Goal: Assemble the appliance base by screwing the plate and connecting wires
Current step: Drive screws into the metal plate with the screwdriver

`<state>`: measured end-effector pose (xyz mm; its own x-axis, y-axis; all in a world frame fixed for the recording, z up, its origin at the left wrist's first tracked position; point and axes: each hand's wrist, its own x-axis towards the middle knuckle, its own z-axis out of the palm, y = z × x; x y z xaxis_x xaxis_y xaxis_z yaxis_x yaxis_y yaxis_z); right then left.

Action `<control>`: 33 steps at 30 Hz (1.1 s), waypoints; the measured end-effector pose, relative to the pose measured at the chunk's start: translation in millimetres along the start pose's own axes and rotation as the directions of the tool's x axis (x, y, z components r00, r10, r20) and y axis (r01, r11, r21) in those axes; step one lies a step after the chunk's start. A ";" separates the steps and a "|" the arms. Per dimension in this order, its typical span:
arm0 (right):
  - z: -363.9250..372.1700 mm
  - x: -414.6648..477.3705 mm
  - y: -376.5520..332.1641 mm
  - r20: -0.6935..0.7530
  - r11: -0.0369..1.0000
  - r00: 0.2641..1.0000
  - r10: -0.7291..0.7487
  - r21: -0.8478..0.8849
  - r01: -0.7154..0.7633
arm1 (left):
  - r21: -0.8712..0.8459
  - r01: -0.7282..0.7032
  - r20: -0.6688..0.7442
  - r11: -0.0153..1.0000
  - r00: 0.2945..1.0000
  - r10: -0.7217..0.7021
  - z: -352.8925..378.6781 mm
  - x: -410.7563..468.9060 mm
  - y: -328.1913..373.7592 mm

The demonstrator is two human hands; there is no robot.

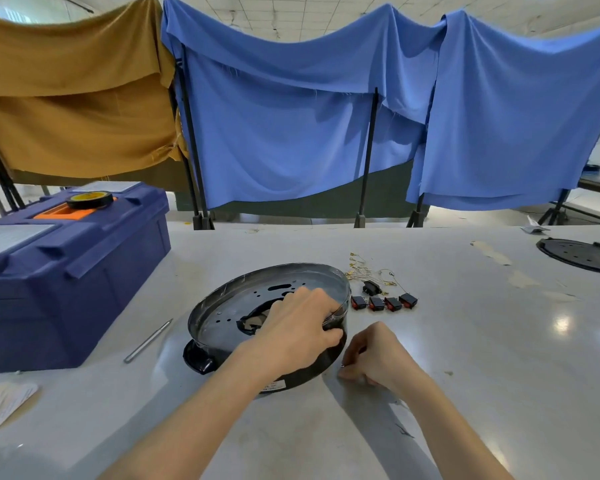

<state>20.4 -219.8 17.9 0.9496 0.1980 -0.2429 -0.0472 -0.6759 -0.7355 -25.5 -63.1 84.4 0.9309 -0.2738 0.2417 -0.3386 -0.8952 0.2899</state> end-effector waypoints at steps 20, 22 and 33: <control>-62.4 -43.1 -37.2 -0.342 0.621 0.896 -0.283 0.647 0.443 | -0.930 -0.089 -0.230 0.356 0.899 -0.374 -45.1 -4.8 -11.0; -62.6 -46.9 -47.1 -0.368 0.597 0.878 -0.305 0.645 0.477 | -0.975 -0.140 -0.201 0.171 0.884 -0.421 -41.1 -8.5 -9.7; -40.5 -47.7 -87.5 -0.552 0.447 0.779 -0.299 0.640 0.625 | -0.985 -0.175 -0.151 -0.010 0.878 -0.454 -27.3 -14.6 -12.8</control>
<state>-8.2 -198.8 119.4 0.9243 -0.0352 0.3799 0.3744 0.2760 -0.8852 -38.5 -38.0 102.5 0.9504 0.2192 0.2208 -0.2943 0.4030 0.8666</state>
